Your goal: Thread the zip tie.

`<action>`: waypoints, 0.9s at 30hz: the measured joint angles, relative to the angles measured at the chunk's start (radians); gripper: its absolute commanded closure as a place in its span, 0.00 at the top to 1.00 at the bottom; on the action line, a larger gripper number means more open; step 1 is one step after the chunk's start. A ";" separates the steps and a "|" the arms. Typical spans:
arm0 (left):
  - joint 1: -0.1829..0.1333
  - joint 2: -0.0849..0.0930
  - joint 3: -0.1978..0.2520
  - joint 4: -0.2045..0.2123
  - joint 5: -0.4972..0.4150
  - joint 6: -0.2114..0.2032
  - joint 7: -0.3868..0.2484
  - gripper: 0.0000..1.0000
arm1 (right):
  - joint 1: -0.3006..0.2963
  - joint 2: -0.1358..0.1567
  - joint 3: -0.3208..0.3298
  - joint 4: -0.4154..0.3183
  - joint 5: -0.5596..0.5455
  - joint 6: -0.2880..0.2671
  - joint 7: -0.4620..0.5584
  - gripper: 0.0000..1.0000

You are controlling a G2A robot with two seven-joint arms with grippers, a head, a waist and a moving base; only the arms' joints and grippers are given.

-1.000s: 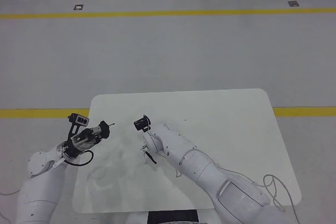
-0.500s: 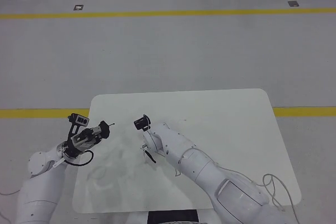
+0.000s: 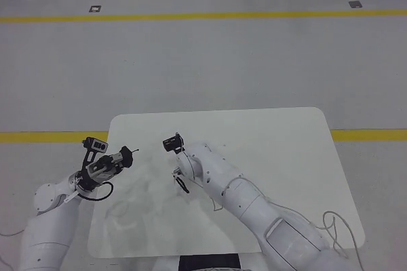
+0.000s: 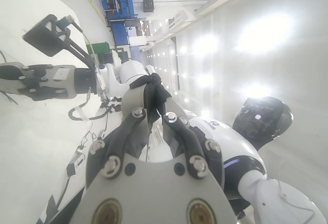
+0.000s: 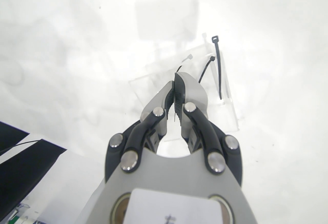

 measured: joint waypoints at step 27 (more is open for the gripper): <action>0.000 0.000 0.000 0.000 0.000 0.000 0.000 0.00 | -0.293 0.136 0.392 -0.543 0.251 -0.220 0.077 0.00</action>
